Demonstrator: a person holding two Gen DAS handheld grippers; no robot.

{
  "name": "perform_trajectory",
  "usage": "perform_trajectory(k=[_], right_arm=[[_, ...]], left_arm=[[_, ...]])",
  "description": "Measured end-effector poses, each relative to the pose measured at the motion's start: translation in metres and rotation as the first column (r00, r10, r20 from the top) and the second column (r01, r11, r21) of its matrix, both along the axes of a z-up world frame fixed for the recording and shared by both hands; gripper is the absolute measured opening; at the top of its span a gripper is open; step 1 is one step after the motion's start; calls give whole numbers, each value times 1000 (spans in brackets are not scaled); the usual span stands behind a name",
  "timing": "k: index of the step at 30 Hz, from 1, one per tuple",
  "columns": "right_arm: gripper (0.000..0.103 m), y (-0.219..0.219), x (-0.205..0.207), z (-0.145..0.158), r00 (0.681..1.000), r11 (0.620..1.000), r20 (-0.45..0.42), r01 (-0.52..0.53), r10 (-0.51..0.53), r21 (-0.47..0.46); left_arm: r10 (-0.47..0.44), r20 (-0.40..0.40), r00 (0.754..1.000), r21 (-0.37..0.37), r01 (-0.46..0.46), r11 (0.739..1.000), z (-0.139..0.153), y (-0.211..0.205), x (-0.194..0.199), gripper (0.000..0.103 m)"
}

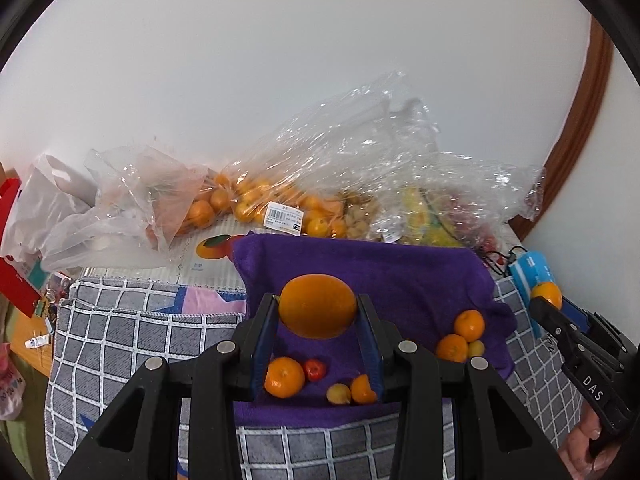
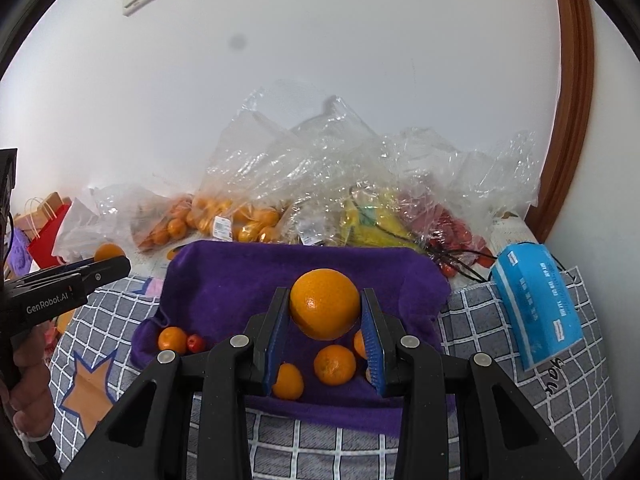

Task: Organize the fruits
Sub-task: 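Lower both oranges onto the towel and open both tools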

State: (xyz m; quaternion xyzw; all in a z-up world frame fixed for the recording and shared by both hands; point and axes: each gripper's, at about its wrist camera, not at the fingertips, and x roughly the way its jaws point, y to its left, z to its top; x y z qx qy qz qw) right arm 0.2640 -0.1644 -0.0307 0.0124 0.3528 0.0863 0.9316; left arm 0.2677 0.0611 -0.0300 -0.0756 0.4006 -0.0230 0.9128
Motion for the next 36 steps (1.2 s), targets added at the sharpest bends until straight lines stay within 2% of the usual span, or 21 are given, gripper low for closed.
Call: perform_trajectory(k=[10, 20, 29, 36], right_arm=[[35, -6, 36, -29, 999, 1000, -37, -14, 14, 23], [35, -1, 75, -75, 991, 999, -132, -33, 37, 37], [35, 6, 88, -105, 980, 999, -190, -47, 50, 23], [35, 8, 93, -115, 978, 999, -204, -49, 50, 10]], left_arm=[[-18, -48, 999, 4, 19, 1000, -36, 1, 33, 37], [-23, -123, 992, -10, 22, 1000, -73, 5, 65, 37], [-39, -174, 984, -13, 38, 999, -100, 5, 78, 37], [-54, -200, 978, 6, 57, 998, -111, -2, 84, 37]])
